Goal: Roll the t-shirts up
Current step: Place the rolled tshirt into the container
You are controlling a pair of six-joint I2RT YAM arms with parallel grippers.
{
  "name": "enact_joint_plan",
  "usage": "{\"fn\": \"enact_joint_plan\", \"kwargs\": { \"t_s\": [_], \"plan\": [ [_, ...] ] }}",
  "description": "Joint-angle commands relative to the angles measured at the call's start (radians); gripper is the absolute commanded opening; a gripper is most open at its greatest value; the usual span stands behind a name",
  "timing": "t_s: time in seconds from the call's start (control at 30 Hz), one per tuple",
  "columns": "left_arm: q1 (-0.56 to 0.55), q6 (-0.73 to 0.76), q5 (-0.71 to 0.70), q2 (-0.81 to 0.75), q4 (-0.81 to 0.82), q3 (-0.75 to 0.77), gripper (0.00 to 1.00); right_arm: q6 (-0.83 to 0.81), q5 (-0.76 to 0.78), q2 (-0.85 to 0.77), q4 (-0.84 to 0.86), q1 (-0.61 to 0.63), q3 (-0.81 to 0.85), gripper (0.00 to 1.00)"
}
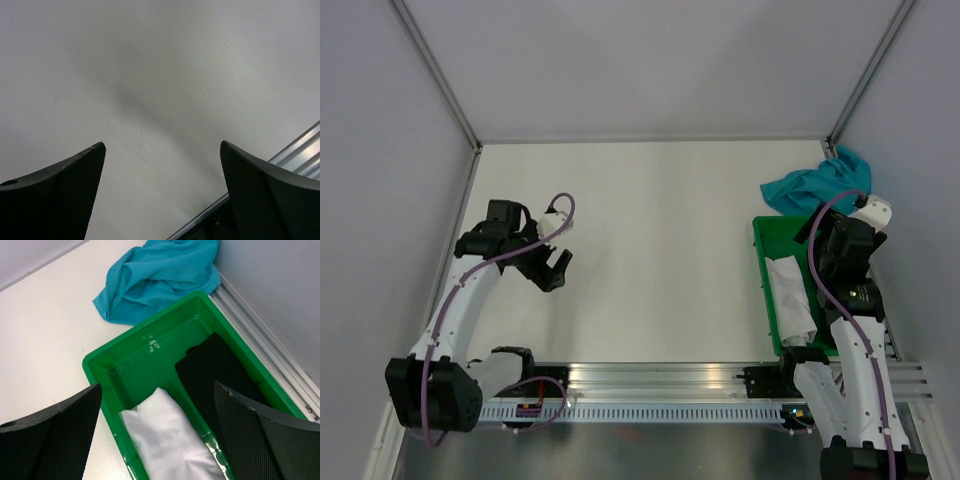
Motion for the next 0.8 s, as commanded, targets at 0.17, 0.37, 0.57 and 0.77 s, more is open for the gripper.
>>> {"fn": "enact_joint_plan", "kwargs": {
  "t_s": [0.17,0.37,0.57,0.77],
  "plan": [
    [0.005,-0.254,-0.353,-0.265,0.169,-0.195,1.0,0.02,0.167,-0.101,-0.061,0.0,-0.059,0.98],
    [0.005,-0.231,-0.332,-0.386,0.174,-0.299,1.0,0.058,0.211,-0.187,-0.078,0.0,-0.097,0.98],
    [0.005,-0.217,-0.339,-0.487,0.181,-0.342,1.0,0.093,0.247,-0.248,-0.103,0.009,-0.109,0.98],
    [0.005,-0.202,-0.321,-0.494,0.181,-0.353,1.0,0.121,0.291,-0.282,-0.116,0.027,-0.115,0.98]
  ]
}}
